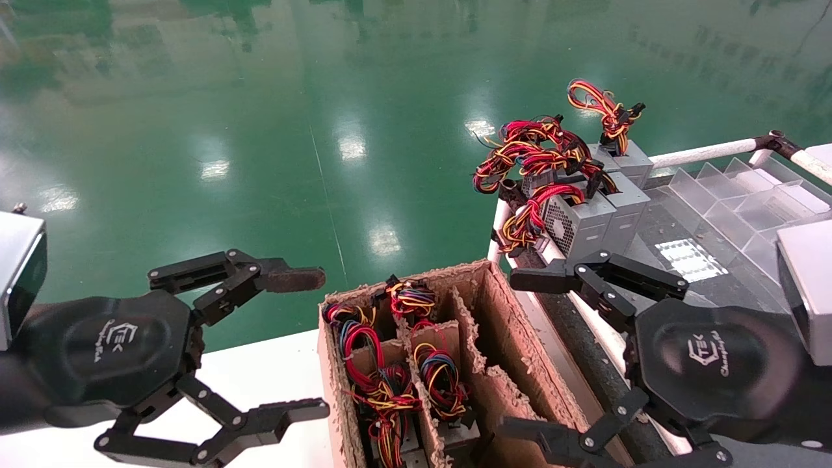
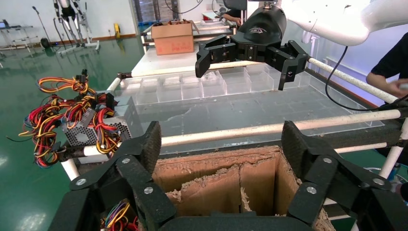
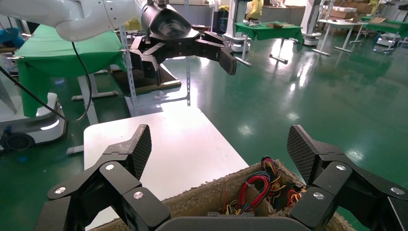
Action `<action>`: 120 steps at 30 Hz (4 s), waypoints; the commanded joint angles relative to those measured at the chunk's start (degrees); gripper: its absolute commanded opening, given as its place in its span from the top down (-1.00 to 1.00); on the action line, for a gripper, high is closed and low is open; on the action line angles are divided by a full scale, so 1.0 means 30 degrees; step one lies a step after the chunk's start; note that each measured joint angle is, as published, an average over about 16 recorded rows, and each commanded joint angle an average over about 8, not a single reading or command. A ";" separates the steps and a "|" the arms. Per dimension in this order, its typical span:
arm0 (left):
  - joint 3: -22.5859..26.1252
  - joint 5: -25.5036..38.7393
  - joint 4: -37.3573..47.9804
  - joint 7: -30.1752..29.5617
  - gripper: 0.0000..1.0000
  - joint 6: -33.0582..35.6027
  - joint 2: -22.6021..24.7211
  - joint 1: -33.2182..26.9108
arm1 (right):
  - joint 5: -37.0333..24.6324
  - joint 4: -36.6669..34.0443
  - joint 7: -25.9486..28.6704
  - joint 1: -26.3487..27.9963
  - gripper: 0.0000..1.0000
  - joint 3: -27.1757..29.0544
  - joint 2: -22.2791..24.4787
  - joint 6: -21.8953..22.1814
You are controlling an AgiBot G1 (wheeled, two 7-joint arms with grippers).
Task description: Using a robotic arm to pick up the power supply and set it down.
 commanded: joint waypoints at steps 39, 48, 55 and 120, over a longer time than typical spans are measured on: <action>0.0000 0.0000 0.0001 0.0000 0.25 0.0000 0.0000 0.0000 | 0.0000 0.0000 0.0000 0.0000 -1.00 0.0000 0.0000 0.0000; 0.0000 0.0000 0.0001 0.0000 -1.00 0.0000 0.0000 0.0000 | 0.0000 0.0000 0.0000 0.0000 -1.00 0.0000 0.0000 0.0000; 0.0000 0.0000 0.0003 0.0001 -1.00 0.0001 0.0000 -0.0001 | -0.0088 -0.0041 -0.0003 -0.0007 -1.00 -0.0005 0.0022 0.0090; 0.0037 -0.0022 0.0014 0.0021 -1.00 -0.0005 -0.0010 -0.0015 | -1.1388 -1.1873 -0.2012 0.5551 1.00 -0.6625 -0.8329 0.1961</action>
